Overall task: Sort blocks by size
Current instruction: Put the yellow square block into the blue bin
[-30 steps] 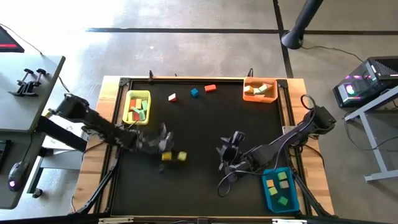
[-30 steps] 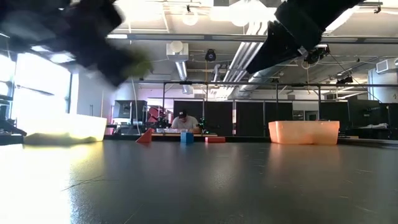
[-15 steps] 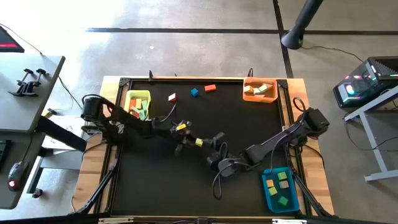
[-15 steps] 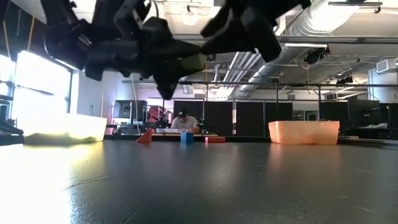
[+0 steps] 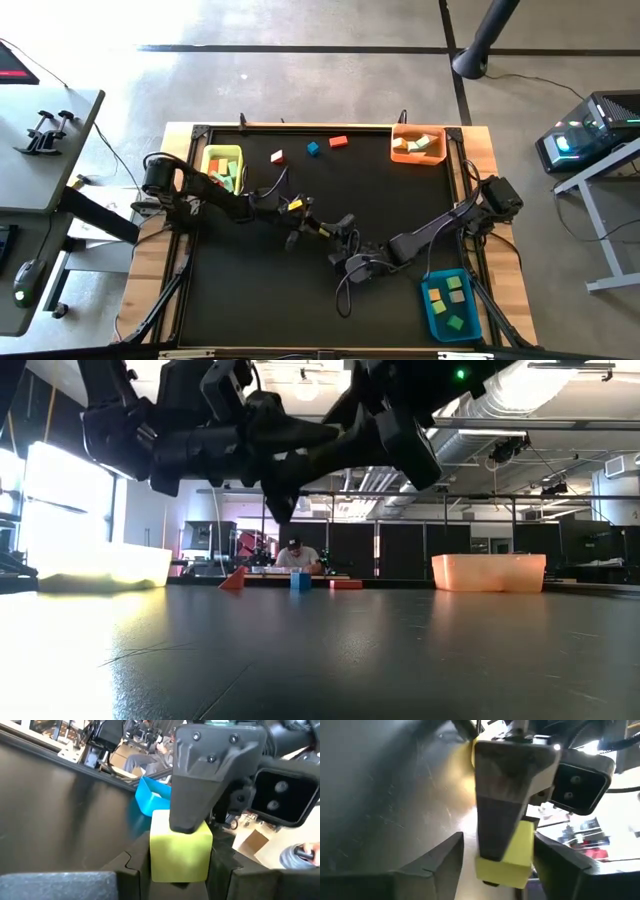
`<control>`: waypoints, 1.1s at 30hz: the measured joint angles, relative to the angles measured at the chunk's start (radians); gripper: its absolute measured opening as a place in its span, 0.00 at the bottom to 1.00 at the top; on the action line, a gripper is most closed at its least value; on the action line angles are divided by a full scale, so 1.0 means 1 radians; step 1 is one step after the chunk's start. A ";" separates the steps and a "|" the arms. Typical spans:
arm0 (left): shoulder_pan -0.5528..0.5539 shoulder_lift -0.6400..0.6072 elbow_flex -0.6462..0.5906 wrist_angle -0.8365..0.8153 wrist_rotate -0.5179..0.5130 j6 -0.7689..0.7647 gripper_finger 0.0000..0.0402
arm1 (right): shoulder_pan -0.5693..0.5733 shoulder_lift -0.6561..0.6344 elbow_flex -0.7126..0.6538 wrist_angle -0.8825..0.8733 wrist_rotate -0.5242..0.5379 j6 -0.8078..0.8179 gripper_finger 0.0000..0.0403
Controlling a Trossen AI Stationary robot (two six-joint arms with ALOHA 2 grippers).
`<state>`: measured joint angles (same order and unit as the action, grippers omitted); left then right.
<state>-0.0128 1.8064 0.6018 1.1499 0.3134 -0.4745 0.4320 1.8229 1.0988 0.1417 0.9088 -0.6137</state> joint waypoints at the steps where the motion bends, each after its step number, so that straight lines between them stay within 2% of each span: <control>1: 0.000 0.001 0.000 0.000 0.000 0.002 0.28 | 0.000 0.000 0.000 0.000 -0.001 0.022 0.50; 6: -0.001 0.001 0.000 -0.003 0.000 0.001 0.28 | 0.000 0.000 0.000 -0.013 0.005 0.119 0.32; 11: 0.009 0.002 0.003 -0.007 -0.007 0.011 0.35 | 0.015 -0.014 0.004 -0.109 -0.002 0.272 0.33; 14: 0.030 0.002 0.000 0.001 0.005 0.032 0.41 | 0.041 -0.063 0.000 -0.251 -0.034 0.431 0.33; 17: 0.051 -0.001 0.000 0.014 0.003 0.086 0.44 | 0.061 -0.123 -0.003 -0.394 -0.182 0.679 0.33; 20: 0.061 -0.001 0.000 0.013 0.004 0.133 0.44 | 0.083 -0.174 0.000 -0.553 -0.269 0.994 0.33; 22: 0.061 -0.001 0.000 0.009 0.004 0.162 0.44 | 0.115 -0.195 -0.002 -0.679 -0.364 1.191 0.33; 28: 0.041 -0.001 0.000 -0.046 0.003 0.254 0.45 | 0.251 -0.273 0.000 -0.905 -0.605 1.739 0.33; 33: 0.031 -0.001 0.000 -0.059 0.003 0.289 0.45 | 0.397 -0.304 0.000 -1.034 -0.761 2.172 0.33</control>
<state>0.0185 1.8057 0.6022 1.0904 0.3162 -0.1858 0.8291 1.5186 1.0985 -0.8925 0.1477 1.5579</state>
